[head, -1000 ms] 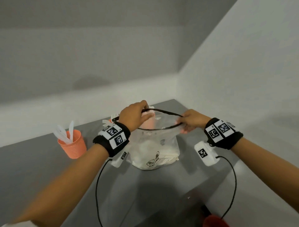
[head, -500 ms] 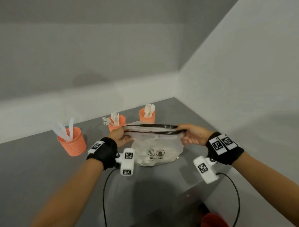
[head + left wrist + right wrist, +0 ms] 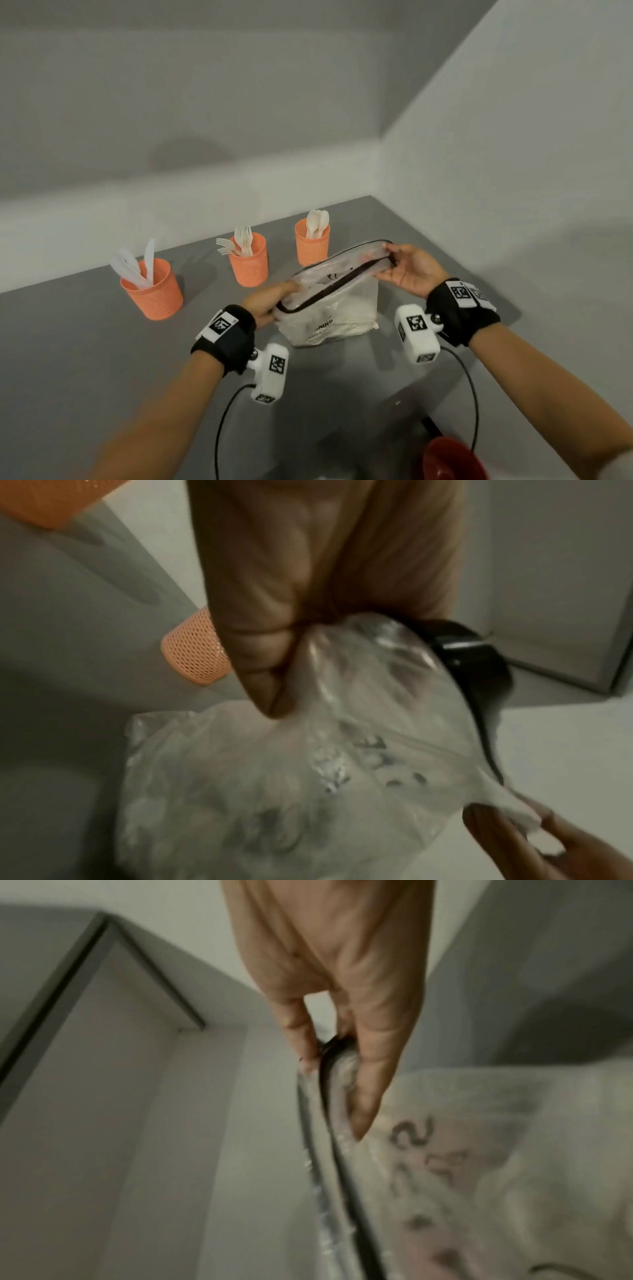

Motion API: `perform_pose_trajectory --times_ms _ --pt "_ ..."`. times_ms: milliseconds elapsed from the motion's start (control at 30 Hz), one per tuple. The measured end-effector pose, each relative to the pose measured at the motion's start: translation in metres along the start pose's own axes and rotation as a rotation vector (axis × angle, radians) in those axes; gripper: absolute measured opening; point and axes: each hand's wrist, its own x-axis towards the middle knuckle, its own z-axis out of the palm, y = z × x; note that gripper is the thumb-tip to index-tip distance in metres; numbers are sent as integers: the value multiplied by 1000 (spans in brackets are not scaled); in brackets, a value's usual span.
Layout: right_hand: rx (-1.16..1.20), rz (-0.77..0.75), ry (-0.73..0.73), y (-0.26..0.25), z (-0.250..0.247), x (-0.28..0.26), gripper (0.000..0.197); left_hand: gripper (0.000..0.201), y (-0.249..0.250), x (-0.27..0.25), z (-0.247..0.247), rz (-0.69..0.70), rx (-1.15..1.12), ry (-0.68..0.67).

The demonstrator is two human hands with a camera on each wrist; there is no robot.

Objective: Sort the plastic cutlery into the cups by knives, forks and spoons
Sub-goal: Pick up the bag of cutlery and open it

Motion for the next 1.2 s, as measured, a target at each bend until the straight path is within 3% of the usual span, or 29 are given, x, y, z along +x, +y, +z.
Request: perform_pose_trajectory --times_ms 33,100,200,233,267,333,433,500,600,700,767,833,867,967,1067,1133,1200 --pt "66 -12 31 0 3 2 28 17 -5 -3 3 -7 49 -100" --pt "186 -9 114 4 4 9 14 42 -15 -4 2 -42 180 -205" --pt "170 16 184 17 4 14 8 66 -24 0 -10 -155 450 -139" --pt "114 39 198 19 4 13 4 65 -26 2 -14 -183 445 -96" --pt "33 61 186 22 2 10 10 51 -25 1 -16 -210 366 -32" --pt "-204 120 93 25 -4 1 32 21 -22 0 -21 -249 -14 96" --pt "-924 228 -110 34 -8 -16 24 26 -7 -2 -21 -268 -421 72" --pt "-1169 318 -251 45 -15 -16 22 26 -1 -2 -13 -234 -504 65" --pt "-997 352 -226 52 -24 -9 28 29 -7 2 2 -206 -580 142" --pt "-466 229 -68 41 -34 -10 8 22 -25 8 3 -173 -564 148" --pt "-104 108 11 31 -46 -1 34 16 -28 -1 9 -168 -294 79" --pt "64 78 87 29 -53 7 61 35 -28 -15 18 -178 65 -63" --pt "87 58 119 30 -52 11 66 43 -27 -21 22 -187 209 -131" --pt "105 57 196 39 -42 17 41 49 -35 -9 12 -205 419 -121" --pt "100 97 236 48 -47 18 41 35 -42 0 -3 -260 196 -51" --pt "24 174 161 51 -53 14 36 27 -44 -1 -10 -265 -77 -10" --pt "-107 249 41 57 -57 7 27 31 -47 -1 -14 -255 -259 20"
